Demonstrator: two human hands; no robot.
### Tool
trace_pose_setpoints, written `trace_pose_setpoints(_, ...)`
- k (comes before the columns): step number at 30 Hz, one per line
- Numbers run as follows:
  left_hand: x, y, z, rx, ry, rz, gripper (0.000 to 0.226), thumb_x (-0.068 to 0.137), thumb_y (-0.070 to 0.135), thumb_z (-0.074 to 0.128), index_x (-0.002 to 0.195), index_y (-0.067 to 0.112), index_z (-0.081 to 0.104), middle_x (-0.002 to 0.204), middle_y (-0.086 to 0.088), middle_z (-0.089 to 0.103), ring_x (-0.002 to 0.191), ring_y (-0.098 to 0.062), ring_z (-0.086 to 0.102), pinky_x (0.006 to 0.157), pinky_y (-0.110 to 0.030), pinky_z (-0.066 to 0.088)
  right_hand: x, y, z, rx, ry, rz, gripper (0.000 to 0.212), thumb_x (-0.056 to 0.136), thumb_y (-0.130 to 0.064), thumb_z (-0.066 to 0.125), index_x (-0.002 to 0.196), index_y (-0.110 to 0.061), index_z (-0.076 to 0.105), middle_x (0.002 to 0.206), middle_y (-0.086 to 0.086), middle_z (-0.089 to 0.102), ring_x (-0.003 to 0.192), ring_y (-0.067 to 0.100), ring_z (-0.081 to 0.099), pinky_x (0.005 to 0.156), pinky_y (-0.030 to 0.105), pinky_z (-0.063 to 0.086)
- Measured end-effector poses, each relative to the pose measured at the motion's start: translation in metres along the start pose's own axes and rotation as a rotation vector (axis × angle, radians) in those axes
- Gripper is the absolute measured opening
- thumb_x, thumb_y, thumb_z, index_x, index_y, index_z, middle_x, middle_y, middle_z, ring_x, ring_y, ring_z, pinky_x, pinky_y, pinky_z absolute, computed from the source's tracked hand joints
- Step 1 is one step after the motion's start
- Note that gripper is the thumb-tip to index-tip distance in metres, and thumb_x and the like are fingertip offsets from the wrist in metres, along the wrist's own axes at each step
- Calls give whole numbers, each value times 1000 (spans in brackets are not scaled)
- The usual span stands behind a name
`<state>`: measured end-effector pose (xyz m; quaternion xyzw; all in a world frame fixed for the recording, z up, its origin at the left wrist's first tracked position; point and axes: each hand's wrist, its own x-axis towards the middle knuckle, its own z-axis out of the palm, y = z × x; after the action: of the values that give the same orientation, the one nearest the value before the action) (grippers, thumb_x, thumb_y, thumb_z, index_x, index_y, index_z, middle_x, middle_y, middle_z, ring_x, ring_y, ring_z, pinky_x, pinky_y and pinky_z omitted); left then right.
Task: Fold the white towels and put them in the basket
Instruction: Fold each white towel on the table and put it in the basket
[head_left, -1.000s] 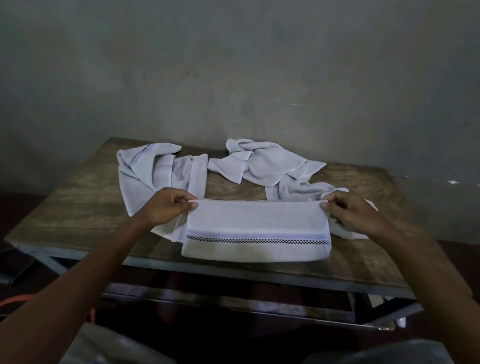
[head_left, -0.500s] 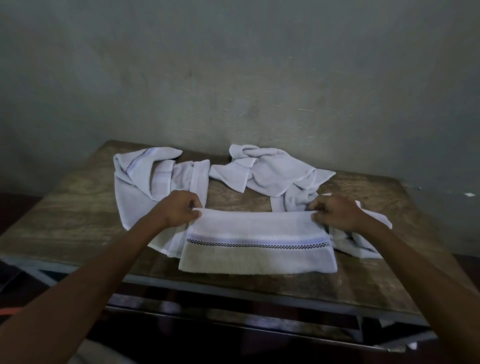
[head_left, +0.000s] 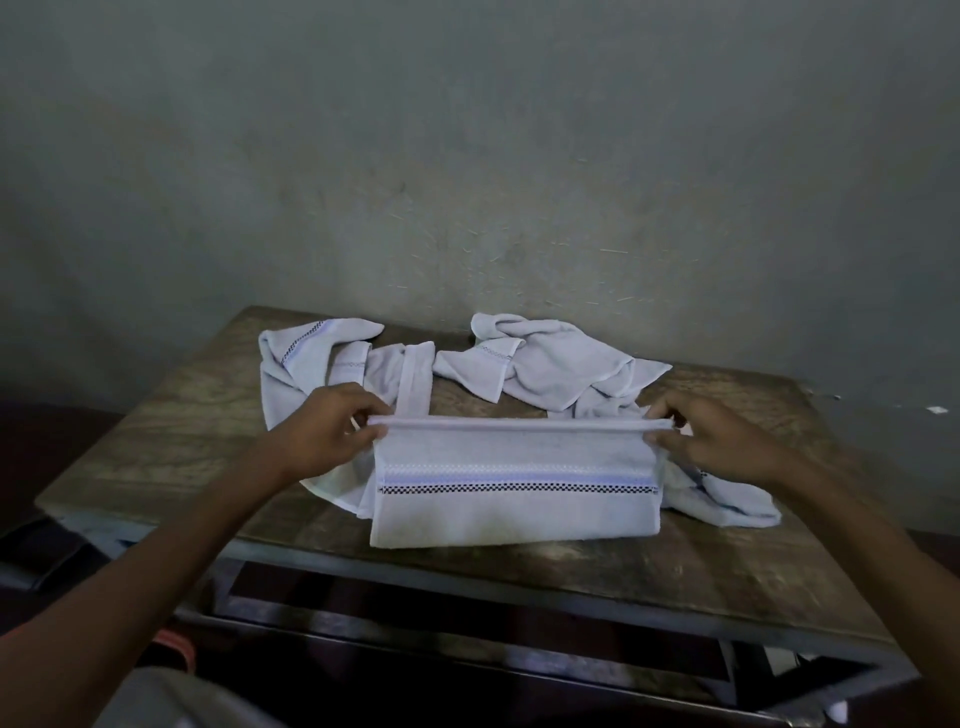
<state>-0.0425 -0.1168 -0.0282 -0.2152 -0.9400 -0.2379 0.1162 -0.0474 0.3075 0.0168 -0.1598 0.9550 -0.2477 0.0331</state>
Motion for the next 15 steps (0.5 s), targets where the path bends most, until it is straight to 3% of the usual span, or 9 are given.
trace_pose_setpoints(3, 8, 12, -18, -11, 150, 59, 15, 79, 6, 70, 94, 7, 71, 86, -5, 69, 74, -2, 56, 70, -5, 43, -4, -15, -12, 18, 175, -15, 18, 85, -9, 64, 77, -23, 56, 80, -7, 60, 74, 3, 54, 62, 10, 38)
trace_pose_setpoints(5, 16, 23, -34, -55, 265, 43, 16, 79, 1, 67, 94, 6, 71, 88, -4, 69, 75, 1, 58, 73, -6, 44, -4, -27, -21, 58, 186, 6, 20, 85, -7, 64, 74, -22, 55, 72, -8, 57, 64, -1, 54, 56, 9, 38)
trace_pose_setpoints(8, 26, 39, -58, -45, 387, 54, 16, 81, 4, 68, 96, 7, 72, 89, 2, 66, 79, 19, 54, 74, -4, 43, 1, -36, -39, 77, 324, -23, 15, 86, -6, 62, 79, -17, 55, 78, 3, 58, 74, 18, 55, 57, 17, 37)
trace_pose_setpoints(10, 24, 47, -62, -1, 477, 94, 14, 81, 1, 67, 94, 5, 71, 88, 2, 64, 78, 13, 53, 75, 3, 36, 0, -39, -42, 3, 446, -71, 8, 86, -3, 61, 85, -9, 56, 84, 7, 56, 77, 25, 52, 57, 22, 32)
trace_pose_setpoints(12, 12, 45, -50, 9, 471, 125, 12, 83, 7, 63, 94, 5, 69, 90, 4, 64, 80, 5, 52, 78, 2, 34, -9, -33, -28, -112, 458, -135, 6, 84, -1, 60, 85, -6, 56, 84, 6, 54, 77, 27, 52, 61, 27, 26)
trace_pose_setpoints(15, -28, 24, -7, -63, 283, 123, 20, 85, 26, 55, 94, 13, 67, 92, 11, 62, 88, 9, 54, 77, -11, 44, -37, -5, 16, -179, 365, -269, 13, 79, -13, 55, 79, -24, 49, 76, -8, 50, 69, 22, 52, 63, 32, 33)
